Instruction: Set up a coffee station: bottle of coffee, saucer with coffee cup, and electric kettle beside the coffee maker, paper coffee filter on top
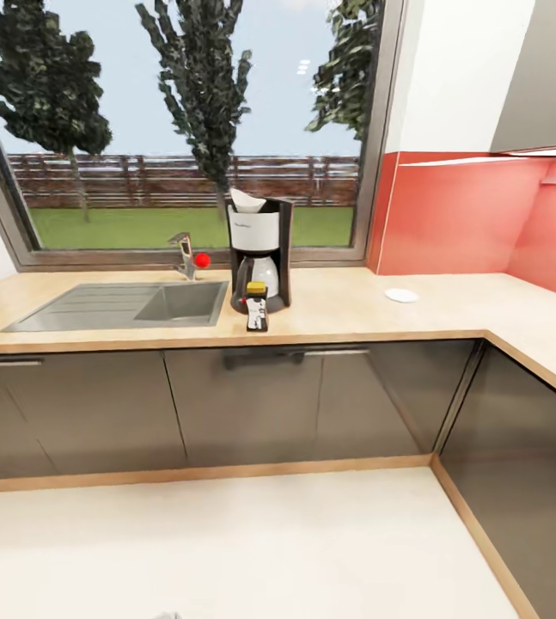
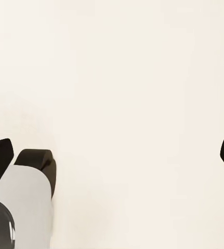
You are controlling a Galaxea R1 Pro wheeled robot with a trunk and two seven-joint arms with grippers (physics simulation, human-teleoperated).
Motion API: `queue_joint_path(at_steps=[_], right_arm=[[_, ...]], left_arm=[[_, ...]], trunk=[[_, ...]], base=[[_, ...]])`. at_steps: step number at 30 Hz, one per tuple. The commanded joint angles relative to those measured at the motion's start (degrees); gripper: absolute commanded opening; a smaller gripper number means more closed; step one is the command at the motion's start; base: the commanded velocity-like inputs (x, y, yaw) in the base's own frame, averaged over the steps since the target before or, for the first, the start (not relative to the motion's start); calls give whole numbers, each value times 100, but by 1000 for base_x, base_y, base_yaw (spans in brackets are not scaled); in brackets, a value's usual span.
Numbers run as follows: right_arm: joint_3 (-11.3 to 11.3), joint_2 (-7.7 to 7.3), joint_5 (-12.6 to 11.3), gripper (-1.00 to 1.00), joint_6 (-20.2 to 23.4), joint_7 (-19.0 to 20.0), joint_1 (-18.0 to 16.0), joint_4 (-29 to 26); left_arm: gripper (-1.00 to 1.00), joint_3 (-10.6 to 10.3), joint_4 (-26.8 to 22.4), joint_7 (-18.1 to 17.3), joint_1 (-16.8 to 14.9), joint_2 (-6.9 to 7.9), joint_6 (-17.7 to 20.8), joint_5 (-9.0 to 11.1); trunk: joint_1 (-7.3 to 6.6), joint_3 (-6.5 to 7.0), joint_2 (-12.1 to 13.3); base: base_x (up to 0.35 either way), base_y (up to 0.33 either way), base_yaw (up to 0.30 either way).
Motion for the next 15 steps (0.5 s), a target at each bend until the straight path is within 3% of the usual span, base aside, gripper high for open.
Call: queue_joint_path(at_steps=[1, 2, 6, 8, 15], right_arm=[[34, -3, -61, 100, -16, 29, -2, 4], [34, -3, -62, 100, -16, 35, -2, 5], [37, -2, -56, 100, -18, 37, 0, 5], [41, -4, -54, 100, -18, 35, 6, 7], [42, 2, -47, 100, -25, 28, 7, 10]], left_arm=[[100, 248, 10, -30, -1, 68, -13, 57], [100, 537, 10, -37, 14, 108, -10, 56], [100, 956, 10, -46, 69, 130, -2, 48], [100, 1079, 11, -37, 87, 35, 3, 45], [100, 1104, 9, -32, 90, 0, 4, 45]], trunk=[[0, -6, -3], [0, -6, -3], [0, -6, -3], [0, -6, -3], [0, -6, -3]], base=[[0, 0, 269], [0, 0, 270], [0, 0, 270], [0, 0, 271], [0, 0, 270]])
